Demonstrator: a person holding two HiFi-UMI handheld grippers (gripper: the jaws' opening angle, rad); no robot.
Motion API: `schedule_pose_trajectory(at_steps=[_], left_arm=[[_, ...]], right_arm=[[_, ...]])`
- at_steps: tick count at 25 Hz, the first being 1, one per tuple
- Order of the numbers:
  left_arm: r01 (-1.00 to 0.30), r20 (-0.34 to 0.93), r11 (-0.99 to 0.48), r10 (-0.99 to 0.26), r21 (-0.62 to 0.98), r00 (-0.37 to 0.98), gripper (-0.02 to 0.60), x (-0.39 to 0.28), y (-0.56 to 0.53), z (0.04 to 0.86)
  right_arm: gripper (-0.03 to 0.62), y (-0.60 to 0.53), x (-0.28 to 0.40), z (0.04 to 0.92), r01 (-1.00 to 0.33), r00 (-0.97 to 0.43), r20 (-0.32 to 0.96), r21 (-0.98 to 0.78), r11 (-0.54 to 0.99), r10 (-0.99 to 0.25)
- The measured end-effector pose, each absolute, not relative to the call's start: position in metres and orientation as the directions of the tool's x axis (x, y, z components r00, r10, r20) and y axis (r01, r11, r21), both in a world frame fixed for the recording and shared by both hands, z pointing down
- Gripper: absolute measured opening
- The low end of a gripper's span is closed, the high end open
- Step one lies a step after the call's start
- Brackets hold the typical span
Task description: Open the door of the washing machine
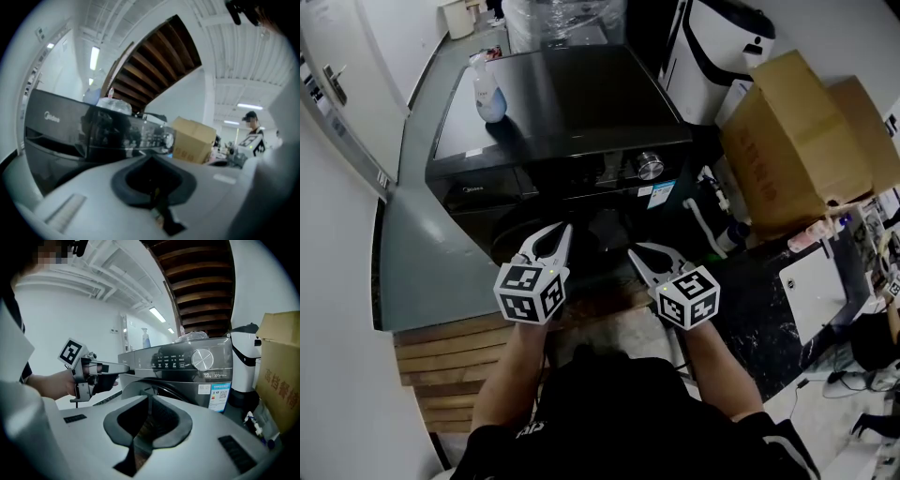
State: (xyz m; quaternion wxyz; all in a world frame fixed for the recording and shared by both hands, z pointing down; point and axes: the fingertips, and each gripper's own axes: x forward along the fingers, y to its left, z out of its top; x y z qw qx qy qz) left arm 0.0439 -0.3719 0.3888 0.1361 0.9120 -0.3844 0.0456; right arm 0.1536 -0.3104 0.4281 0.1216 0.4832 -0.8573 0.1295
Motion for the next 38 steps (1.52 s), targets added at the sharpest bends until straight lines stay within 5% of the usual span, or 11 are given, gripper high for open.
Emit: schedule_pose_trajectory(at_steps=[22,38], left_arm=[[-0.760,0.216,-0.614,-0.729,0.214,0.650,0.008,0.052,-0.418,0.398],[-0.809,0.274,-0.559,-0.762,0.179,0.587,0.009,0.055,-0.420,0.402]], right_arm=[[0.192,-0.415,0.207,0.505,-0.816,-0.430,0.605,0.055,0.575,-0.669],[0.194,-0.435,0.203,0.554,-0.681,-0.460,0.738,0.064,0.730,-0.494]])
